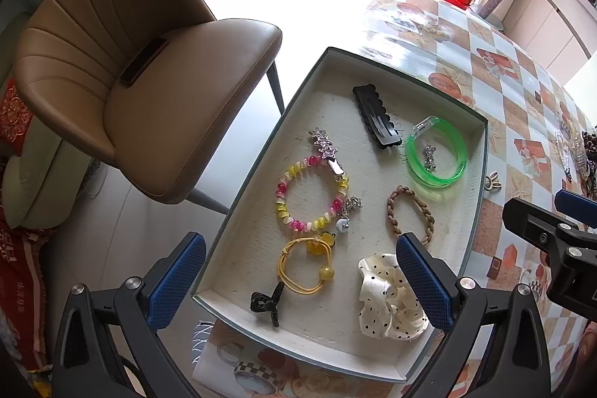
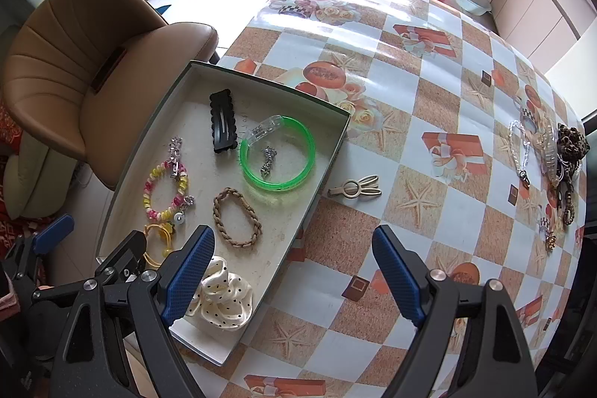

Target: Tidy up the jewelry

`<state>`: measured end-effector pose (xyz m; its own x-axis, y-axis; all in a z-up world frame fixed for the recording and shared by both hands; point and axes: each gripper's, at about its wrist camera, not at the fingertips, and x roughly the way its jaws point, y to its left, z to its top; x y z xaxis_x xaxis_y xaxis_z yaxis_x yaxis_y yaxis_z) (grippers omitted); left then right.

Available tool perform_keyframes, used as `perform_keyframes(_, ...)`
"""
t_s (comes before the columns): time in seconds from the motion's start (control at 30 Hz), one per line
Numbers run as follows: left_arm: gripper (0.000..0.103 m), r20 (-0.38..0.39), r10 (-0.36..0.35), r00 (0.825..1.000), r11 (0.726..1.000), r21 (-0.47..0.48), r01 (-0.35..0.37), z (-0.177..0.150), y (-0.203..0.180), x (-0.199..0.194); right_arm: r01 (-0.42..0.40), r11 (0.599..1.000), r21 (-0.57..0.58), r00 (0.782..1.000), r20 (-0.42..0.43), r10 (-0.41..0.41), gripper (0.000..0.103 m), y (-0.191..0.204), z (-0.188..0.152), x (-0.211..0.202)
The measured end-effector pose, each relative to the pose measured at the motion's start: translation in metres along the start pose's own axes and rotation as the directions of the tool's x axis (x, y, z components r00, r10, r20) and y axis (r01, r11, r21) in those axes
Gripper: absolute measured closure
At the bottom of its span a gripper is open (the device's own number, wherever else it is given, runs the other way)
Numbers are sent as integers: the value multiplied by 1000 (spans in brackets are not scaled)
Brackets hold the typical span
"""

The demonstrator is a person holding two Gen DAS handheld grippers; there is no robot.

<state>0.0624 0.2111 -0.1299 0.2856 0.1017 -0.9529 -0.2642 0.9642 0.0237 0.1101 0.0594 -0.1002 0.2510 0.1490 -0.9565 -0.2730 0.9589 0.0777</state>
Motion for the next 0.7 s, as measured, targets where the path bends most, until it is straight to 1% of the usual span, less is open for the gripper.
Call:
perform_keyframes(0.37, 0, 0, 10, 1000, 1000, -6, -10, -4, 3, -1, 0, 1000, 1, 1000, 0, 0, 15, 2, -3, -1)
perform_keyframes(0.7, 0, -1, 4, 1000, 1000, -10, -4, -7, 5, -3, 0, 1000, 2, 1000, 1, 0, 15, 3, -3, -1)
